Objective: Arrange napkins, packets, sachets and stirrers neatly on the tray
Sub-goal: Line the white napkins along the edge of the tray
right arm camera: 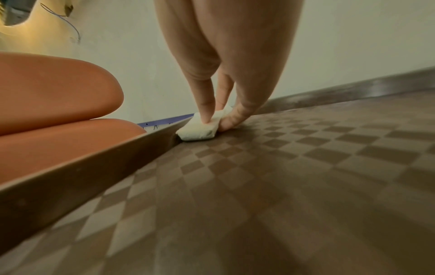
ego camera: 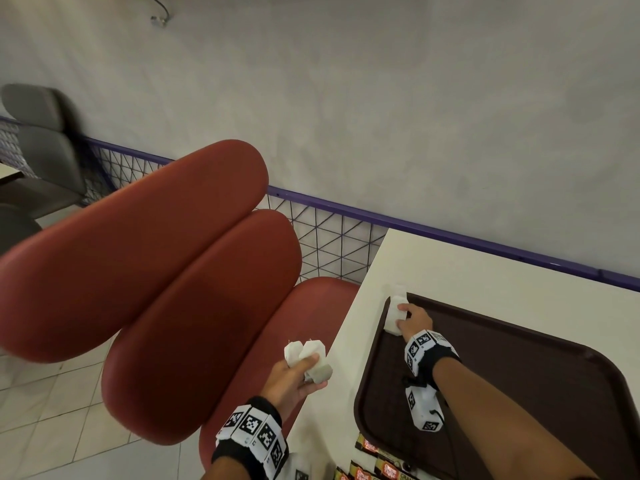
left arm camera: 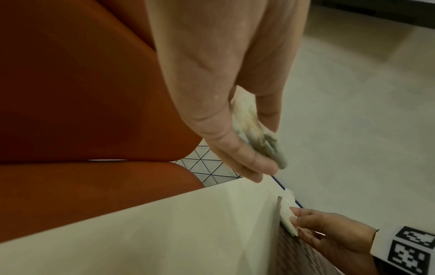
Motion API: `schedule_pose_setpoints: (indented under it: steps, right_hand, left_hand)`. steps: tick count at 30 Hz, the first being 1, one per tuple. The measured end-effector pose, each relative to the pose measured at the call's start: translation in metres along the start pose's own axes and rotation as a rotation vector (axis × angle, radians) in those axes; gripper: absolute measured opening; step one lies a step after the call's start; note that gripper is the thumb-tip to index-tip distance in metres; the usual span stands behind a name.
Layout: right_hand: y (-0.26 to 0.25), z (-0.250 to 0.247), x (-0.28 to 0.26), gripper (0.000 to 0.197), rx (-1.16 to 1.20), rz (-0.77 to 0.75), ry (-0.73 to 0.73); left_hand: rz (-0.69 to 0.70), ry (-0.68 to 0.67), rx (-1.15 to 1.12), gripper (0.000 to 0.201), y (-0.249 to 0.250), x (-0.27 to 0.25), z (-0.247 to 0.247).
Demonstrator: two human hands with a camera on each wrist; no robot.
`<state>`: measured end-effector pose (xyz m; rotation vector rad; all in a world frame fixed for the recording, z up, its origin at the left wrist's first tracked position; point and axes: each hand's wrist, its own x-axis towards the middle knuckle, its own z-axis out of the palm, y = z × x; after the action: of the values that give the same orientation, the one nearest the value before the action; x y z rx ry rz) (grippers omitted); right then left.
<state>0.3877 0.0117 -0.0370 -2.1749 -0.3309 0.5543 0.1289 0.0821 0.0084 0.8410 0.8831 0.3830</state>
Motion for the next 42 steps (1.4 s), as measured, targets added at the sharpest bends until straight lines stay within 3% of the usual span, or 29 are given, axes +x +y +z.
schedule_pose_setpoints:
  steps: [4,8,11,15,21,27,32,38,42]
  right_hand:
    - [-0.002,-0.005,-0.005,0.042,0.005,0.000,-0.009]
    - [-0.005,-0.017,-0.019,0.042,-0.097,-0.093,0.076]
    - [-0.007,-0.026,-0.036,0.035,-0.119,-0.195,0.052]
    - [-0.007,-0.031,-0.066,0.016,0.019,-0.341,-0.094]
    - [-0.014,-0.027,-0.119,0.021,0.246,-0.369,-0.472]
    - [-0.016,-0.019,-0.142,0.016,0.261,-0.383,-0.584]
    - [-0.010,-0.018,-0.140,0.019,0.296,-0.313,-0.500]
    - [0.000,-0.027,-0.106,0.022,0.289,-0.169,-0.157]
    - [0.003,-0.026,-0.077,0.025,0.217,-0.110,-0.005]
  left_hand:
    - [-0.006,-0.001,-0.011,0.025,0.000,-0.001,0.001]
    - [-0.010,-0.005,-0.006,0.023,0.004,-0.005,0.009]
    - [-0.019,-0.020,0.012,0.016,0.006,-0.011,0.017]
    - [-0.027,-0.027,0.063,0.011,0.007,-0.018,0.027]
    - [-0.023,-0.052,0.111,0.025,0.004,-0.024,0.034]
    - [-0.042,-0.103,0.161,0.024,0.002,-0.028,0.037]
    - [-0.062,-0.101,0.118,0.016,0.000,-0.026,0.036]
    - [-0.069,-0.078,0.039,0.012,0.002,-0.020,0.025]
    - [-0.059,-0.053,0.032,0.011,0.003,-0.018,0.018]
